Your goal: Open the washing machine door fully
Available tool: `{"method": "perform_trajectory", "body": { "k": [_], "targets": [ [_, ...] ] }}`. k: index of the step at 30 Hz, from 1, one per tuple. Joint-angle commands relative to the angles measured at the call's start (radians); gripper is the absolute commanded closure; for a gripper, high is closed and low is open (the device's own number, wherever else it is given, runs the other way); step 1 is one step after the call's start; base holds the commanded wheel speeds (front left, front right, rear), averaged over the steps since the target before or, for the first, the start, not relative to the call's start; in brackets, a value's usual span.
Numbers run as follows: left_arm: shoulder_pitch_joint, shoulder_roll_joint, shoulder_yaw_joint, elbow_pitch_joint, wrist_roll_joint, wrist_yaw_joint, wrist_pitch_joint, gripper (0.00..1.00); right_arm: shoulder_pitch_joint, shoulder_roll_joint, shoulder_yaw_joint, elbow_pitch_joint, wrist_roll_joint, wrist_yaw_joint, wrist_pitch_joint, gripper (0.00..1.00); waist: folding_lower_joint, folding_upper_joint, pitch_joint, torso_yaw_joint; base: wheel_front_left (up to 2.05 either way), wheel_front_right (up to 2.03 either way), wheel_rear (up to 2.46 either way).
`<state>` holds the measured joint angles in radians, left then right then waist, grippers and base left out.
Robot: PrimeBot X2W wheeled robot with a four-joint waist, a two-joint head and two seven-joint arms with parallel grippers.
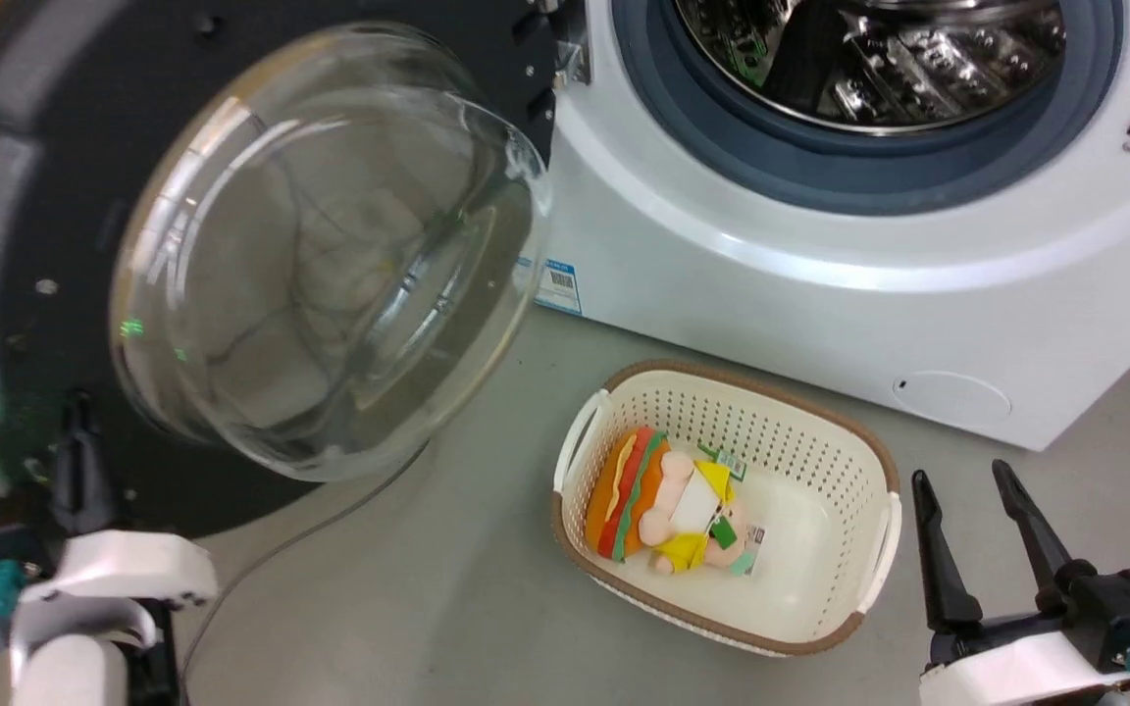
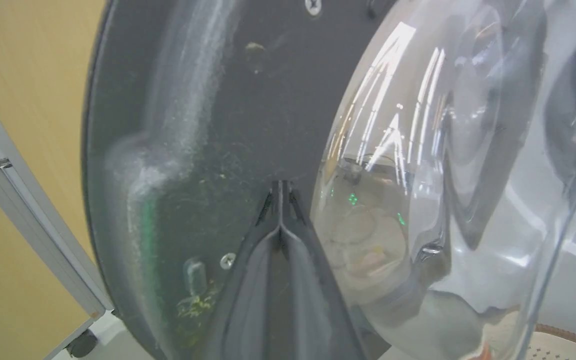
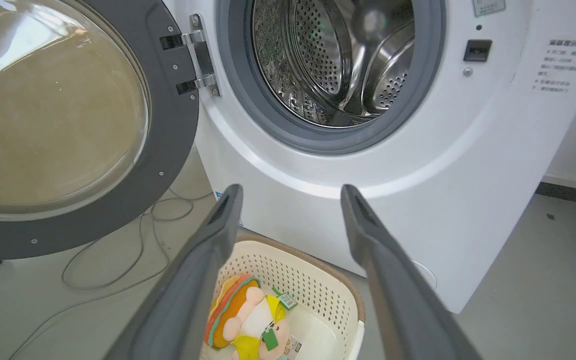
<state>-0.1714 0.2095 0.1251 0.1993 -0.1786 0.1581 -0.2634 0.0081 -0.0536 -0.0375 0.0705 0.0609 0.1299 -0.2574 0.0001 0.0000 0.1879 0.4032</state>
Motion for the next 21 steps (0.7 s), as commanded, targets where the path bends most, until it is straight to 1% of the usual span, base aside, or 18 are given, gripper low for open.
{"method": "perform_trajectory", "body": {
  "k": [1, 8, 14, 21],
  "targets": [
    [-0.034, 0.014, 0.035, 0.021, -0.002, -0.001, 0.002, 1.0, -0.021, 0.003, -0.003, -0.003, -0.011, 0.001, -0.004, 0.0, -0.0001, 0.0, 0.021, -0.009, 0.0, 0.0, 0.0],
    [-0.1, 0.029, 0.116, 0.089, 0.001, -0.025, 0.002, 1.0, -0.047, 0.003, -0.008, -0.004, -0.027, 0.001, -0.004, 0.0, -0.0001, 0.0, 0.06, -0.019, 0.0, 0.0, 0.0],
    [-0.162, 0.05, 0.154, 0.164, 0.006, -0.057, 0.002, 1.0, -0.068, 0.003, -0.008, -0.005, -0.038, 0.001, -0.004, 0.0, -0.0001, 0.0, 0.086, -0.028, 0.0, 0.0, 0.0],
    [-0.236, 0.082, 0.203, 0.268, 0.006, -0.075, 0.002, 1.0, -0.087, 0.002, -0.01, -0.005, -0.048, 0.001, -0.004, 0.0, -0.0001, 0.0, 0.109, -0.044, 0.0, 0.0, 0.0]
  ]
}}
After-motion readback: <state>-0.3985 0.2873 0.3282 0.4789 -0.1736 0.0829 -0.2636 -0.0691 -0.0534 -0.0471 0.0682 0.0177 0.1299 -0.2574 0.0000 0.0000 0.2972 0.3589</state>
